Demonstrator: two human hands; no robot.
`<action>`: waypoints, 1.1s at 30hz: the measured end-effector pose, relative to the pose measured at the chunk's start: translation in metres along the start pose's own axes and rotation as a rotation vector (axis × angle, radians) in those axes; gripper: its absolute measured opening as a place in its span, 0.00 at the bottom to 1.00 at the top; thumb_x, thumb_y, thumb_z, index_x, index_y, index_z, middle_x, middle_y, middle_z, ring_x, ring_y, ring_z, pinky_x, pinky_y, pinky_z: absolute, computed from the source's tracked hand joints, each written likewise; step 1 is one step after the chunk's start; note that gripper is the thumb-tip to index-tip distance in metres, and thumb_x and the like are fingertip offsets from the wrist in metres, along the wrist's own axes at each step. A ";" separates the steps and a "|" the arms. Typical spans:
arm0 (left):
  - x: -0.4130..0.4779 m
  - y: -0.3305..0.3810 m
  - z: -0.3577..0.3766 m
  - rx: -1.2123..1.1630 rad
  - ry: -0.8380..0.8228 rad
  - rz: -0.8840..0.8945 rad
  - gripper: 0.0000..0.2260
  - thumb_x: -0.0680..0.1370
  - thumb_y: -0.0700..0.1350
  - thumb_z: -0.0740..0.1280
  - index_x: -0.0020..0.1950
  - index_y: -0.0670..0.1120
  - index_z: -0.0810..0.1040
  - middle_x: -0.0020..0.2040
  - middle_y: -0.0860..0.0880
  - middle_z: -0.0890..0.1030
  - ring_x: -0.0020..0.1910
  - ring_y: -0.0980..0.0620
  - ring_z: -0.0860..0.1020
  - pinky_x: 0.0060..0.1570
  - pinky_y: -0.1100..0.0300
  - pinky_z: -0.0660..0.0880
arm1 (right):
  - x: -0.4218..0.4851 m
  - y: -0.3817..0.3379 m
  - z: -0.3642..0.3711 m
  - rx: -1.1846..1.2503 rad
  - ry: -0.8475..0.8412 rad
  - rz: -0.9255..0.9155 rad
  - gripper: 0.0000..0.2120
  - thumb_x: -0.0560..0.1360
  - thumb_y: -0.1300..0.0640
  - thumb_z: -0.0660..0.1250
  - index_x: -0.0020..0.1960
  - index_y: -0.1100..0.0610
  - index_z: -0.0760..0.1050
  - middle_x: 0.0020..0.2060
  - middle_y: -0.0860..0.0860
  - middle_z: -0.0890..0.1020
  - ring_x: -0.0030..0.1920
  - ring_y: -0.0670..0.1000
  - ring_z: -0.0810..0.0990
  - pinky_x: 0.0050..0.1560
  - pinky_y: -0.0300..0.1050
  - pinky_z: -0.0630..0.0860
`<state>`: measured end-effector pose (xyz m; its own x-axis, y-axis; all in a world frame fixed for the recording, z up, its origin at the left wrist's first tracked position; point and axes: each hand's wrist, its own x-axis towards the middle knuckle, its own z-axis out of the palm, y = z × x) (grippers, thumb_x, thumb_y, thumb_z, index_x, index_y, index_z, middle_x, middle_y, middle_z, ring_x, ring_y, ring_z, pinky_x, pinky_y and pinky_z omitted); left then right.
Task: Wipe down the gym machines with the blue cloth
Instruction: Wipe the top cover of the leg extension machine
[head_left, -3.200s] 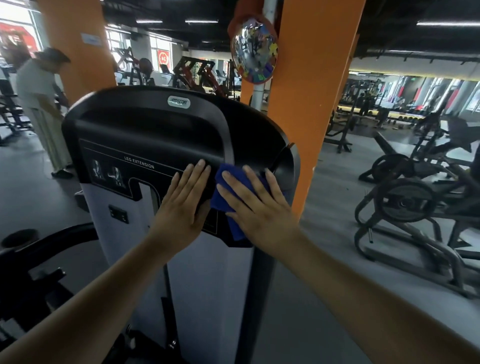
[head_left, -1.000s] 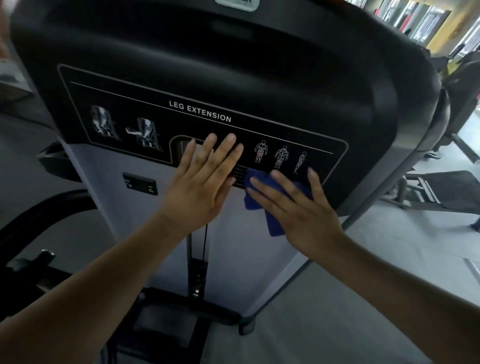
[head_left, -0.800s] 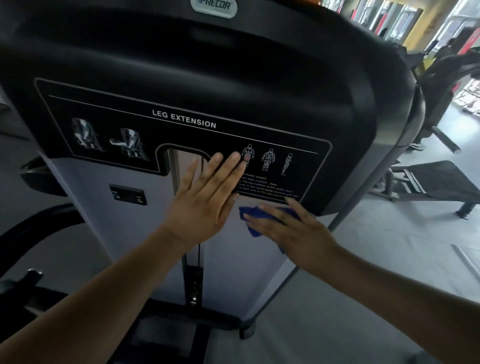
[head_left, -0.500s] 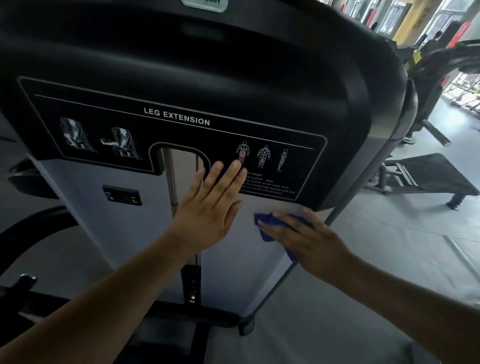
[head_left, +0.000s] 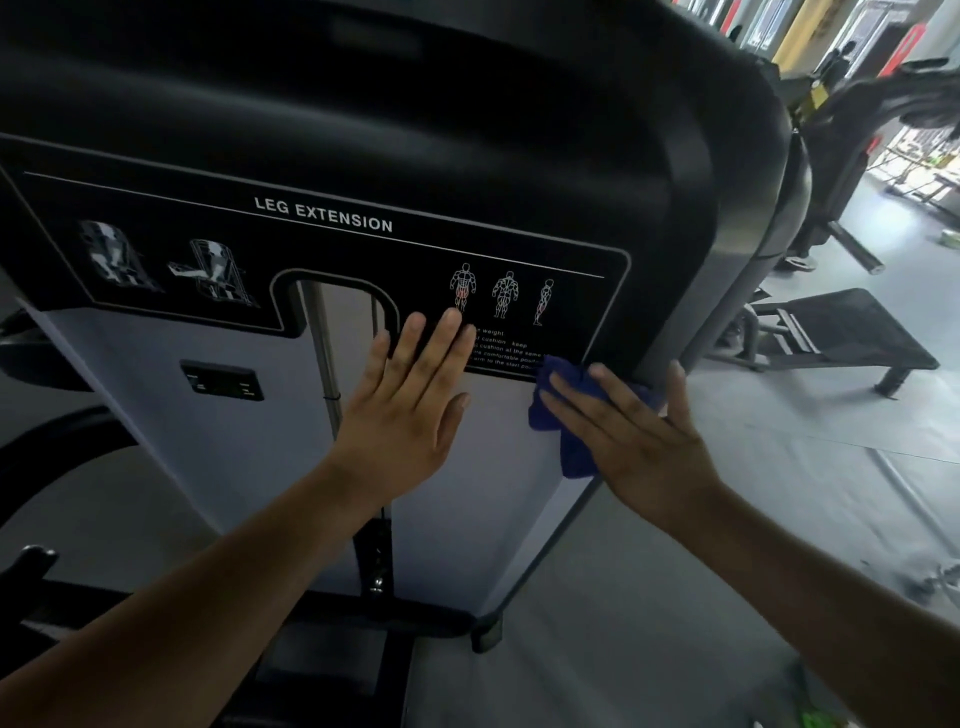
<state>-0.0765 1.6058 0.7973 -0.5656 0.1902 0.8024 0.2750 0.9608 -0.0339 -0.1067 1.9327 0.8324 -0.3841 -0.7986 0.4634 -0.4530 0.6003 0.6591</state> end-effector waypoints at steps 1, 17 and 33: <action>0.001 0.004 0.001 -0.002 -0.001 0.009 0.36 0.88 0.52 0.66 0.90 0.46 0.51 0.90 0.48 0.47 0.89 0.44 0.47 0.86 0.39 0.50 | -0.003 0.003 0.004 0.015 0.005 -0.011 0.39 0.81 0.60 0.67 0.88 0.50 0.56 0.88 0.47 0.56 0.87 0.53 0.56 0.83 0.72 0.41; -0.002 0.046 0.019 -0.007 -0.059 -0.017 0.34 0.89 0.54 0.64 0.90 0.45 0.52 0.90 0.47 0.48 0.89 0.41 0.49 0.86 0.36 0.49 | -0.014 0.037 0.023 0.041 0.136 -0.181 0.36 0.83 0.57 0.68 0.87 0.46 0.59 0.86 0.45 0.60 0.87 0.53 0.55 0.83 0.72 0.37; -0.003 0.071 0.017 0.030 -0.106 -0.151 0.38 0.88 0.50 0.65 0.90 0.43 0.46 0.90 0.43 0.45 0.89 0.36 0.47 0.86 0.33 0.49 | -0.013 0.034 0.049 0.289 0.187 -0.239 0.34 0.82 0.60 0.64 0.86 0.49 0.62 0.86 0.44 0.60 0.87 0.49 0.49 0.84 0.67 0.37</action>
<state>-0.0682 1.6768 0.7824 -0.6778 0.0624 0.7326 0.1589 0.9853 0.0631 -0.1560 1.9656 0.8194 -0.1001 -0.8950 0.4348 -0.7292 0.3632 0.5799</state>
